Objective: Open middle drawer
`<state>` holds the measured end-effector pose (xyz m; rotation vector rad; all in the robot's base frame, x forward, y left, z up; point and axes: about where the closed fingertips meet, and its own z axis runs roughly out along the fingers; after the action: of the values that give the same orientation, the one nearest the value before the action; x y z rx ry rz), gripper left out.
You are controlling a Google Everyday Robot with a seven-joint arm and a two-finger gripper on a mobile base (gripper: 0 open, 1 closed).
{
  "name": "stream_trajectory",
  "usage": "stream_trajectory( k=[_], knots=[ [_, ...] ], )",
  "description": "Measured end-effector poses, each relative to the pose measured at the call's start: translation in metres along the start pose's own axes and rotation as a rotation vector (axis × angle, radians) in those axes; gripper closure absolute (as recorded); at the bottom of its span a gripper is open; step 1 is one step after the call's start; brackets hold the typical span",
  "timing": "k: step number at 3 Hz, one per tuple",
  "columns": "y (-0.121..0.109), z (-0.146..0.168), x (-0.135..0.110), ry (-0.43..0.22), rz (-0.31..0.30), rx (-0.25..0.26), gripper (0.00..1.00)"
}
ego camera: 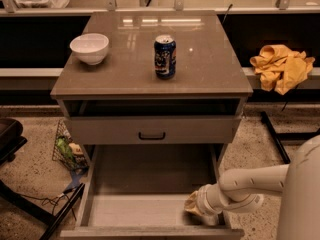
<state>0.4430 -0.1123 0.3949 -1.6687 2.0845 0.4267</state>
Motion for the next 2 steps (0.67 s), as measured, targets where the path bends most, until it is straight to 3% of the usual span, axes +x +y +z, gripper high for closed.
stream_trajectory(
  k=[1,2],
  knots=[
    [0.03,0.004,0.02,-0.028,0.036,-0.039,1.0],
    [0.046,0.0,0.029,-0.045,0.044,-0.056,1.0]
  ],
)
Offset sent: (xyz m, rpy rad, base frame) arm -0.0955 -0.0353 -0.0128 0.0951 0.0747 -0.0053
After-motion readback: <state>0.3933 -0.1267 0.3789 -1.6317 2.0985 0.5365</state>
